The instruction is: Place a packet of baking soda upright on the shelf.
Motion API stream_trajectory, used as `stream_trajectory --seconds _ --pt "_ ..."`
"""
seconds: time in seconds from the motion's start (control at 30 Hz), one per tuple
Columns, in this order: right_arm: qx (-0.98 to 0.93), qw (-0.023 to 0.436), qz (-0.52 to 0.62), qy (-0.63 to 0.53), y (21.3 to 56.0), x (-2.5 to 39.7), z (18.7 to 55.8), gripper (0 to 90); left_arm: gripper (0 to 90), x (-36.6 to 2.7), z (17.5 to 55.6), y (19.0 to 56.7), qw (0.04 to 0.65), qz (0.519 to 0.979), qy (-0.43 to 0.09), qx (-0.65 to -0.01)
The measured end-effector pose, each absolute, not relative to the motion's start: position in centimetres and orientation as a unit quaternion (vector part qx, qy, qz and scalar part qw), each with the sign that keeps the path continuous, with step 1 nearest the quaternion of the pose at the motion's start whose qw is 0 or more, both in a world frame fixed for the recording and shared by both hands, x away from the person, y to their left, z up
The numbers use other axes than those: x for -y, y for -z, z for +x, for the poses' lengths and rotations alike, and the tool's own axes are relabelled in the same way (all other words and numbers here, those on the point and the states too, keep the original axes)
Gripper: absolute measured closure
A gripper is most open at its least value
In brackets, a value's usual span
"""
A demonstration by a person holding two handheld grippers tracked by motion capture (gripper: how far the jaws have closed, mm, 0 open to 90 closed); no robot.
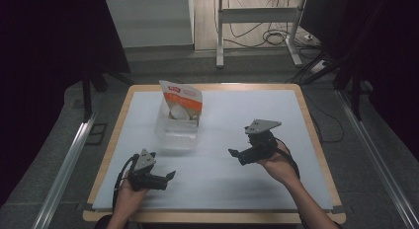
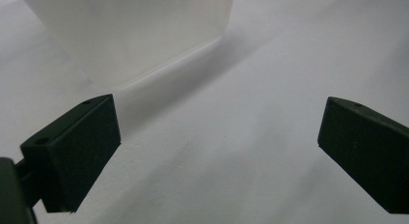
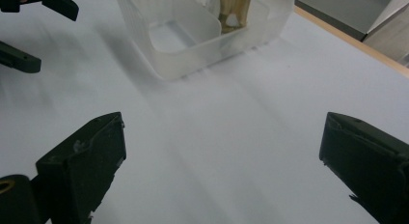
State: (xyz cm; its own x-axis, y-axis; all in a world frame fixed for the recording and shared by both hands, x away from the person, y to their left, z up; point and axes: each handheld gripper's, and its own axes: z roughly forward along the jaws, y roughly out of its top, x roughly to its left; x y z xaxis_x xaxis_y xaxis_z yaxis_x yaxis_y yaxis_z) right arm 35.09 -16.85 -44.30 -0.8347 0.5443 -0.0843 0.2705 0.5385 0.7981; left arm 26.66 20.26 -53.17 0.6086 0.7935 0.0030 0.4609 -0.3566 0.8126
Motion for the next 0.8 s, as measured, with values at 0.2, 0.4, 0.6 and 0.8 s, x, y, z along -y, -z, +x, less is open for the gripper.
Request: stream_trajectory --seconds 0.2,0.4,0.6,0.8 --pt "-0.858 0.166 0.251 -0.417 44.9 18.8 34.0 2.8 1.3 -20.2 26.6 53.2 0.408 0.799 -0.203 -0.393" --pt "-0.851 0.178 0.267 -0.415 45.6 20.6 33.3 2.8 1.3 -20.2 26.6 53.2 0.408 0.799 -0.202 -0.393" --pt "-0.847 0.184 0.285 -0.408 46.7 22.4 32.6 2.9 1.4 -20.2 26.6 53.2 0.407 0.8 -0.201 -0.392" --pt "-0.86 0.177 0.305 -0.37 48.5 23.5 32.5 3.1 1.5 -20.1 26.6 53.2 0.406 0.802 -0.201 -0.389"
